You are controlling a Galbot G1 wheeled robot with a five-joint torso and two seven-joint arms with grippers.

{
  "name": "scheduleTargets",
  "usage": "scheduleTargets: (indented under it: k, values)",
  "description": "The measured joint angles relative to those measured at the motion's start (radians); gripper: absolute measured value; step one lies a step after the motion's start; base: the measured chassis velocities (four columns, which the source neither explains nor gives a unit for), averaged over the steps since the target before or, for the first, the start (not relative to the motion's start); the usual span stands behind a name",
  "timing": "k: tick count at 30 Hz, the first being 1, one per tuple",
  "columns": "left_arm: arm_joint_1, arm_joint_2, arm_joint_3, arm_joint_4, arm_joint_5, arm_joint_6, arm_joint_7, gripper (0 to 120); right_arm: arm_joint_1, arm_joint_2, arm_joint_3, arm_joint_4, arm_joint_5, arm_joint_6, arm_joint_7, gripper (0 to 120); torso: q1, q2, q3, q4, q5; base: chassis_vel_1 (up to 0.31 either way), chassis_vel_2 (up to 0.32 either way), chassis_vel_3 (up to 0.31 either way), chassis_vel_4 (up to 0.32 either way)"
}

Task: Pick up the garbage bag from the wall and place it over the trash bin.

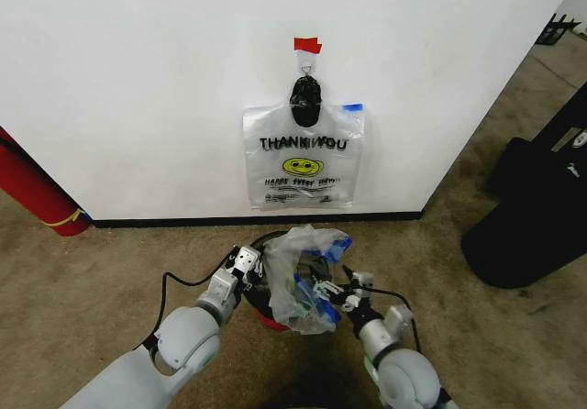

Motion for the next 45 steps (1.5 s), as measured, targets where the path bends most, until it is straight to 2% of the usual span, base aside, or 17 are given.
scheduleTargets:
  k: [2,6,10,12,17,22,25,31,33,38,40,45]
  values:
    - [-0.005,-0.004,0.007,0.001,0.001,0.000,-0.001,0,0.039,0.028,-0.003,0.003,0.053,-0.083,0.077,99,0.000,0.000,0.000,-0.0002,-0.0003,0.000,0.000,0.000,0.000]
    - [-0.006,-0.008,0.011,0.006,0.002,0.000,-0.003,0,0.087,0.061,-0.012,0.002,0.111,-0.139,0.155,96,0.000,0.000,0.000,0.0001,-0.0002,0.000,0.000,0.000,0.000]
    - [-0.006,-0.013,0.015,0.016,0.006,-0.002,-0.006,0,0.137,0.093,-0.013,-0.002,0.199,-0.243,0.254,94,0.000,0.000,0.000,0.0000,-0.0003,0.000,0.000,0.000,0.000]
    - [-0.006,-0.015,0.016,0.018,0.007,-0.003,-0.007,0,0.146,0.098,-0.011,-0.005,0.219,-0.267,0.273,94,0.000,0.000,0.000,0.0000,-0.0002,0.000,0.000,0.000,0.000]
    - [-0.008,-0.020,0.018,0.025,0.011,-0.008,-0.008,0,0.170,0.108,0.017,-0.016,0.304,-0.385,0.355,82,0.000,0.000,0.000,-0.0001,-0.0002,0.000,0.000,0.000,0.000]
    - [-0.008,-0.022,0.014,0.031,0.017,-0.017,-0.007,0,0.172,0.101,0.034,-0.028,0.325,-0.424,0.385,79,0.000,0.000,0.000,-0.0002,-0.0001,0.000,0.000,0.000,0.000]
    - [-0.008,-0.022,0.013,0.032,0.020,-0.021,-0.007,0,0.173,0.100,0.040,-0.035,0.329,-0.427,0.390,72,0.000,0.000,0.000,-0.0002,-0.0002,0.000,0.000,0.000,0.000]
    - [0.003,-0.022,0.011,0.027,0.040,-0.042,0.006,0,0.149,0.097,0.068,-0.041,0.331,-0.414,0.385,44,0.000,0.000,0.000,-0.0002,-0.0002,0.000,0.000,0.000,0.000]
    - [0.008,-0.022,0.010,0.024,0.045,-0.048,0.011,0,0.140,0.096,0.073,-0.040,0.331,-0.403,0.380,41,0.000,0.000,0.000,-0.0003,-0.0001,0.000,0.000,0.000,0.000]
    - [0.070,-0.021,-0.003,-0.008,0.103,-0.083,0.037,0,0.099,0.098,0.092,-0.036,0.328,-0.325,0.337,19,0.000,0.000,0.000,0.0000,-0.0002,0.000,0.000,0.000,0.000]
    - [0.083,-0.022,-0.008,-0.015,0.118,-0.092,0.040,0,0.090,0.099,0.095,-0.036,0.327,-0.304,0.327,16,0.000,0.000,0.000,0.0000,-0.0001,0.000,0.000,0.000,0.000]
    - [0.136,-0.027,-0.034,-0.045,0.166,-0.124,0.046,0,0.035,0.109,0.123,-0.026,0.323,-0.207,0.278,0,0.000,0.000,0.000,0.0002,0.0006,0.000,0.000,0.000,0.000]
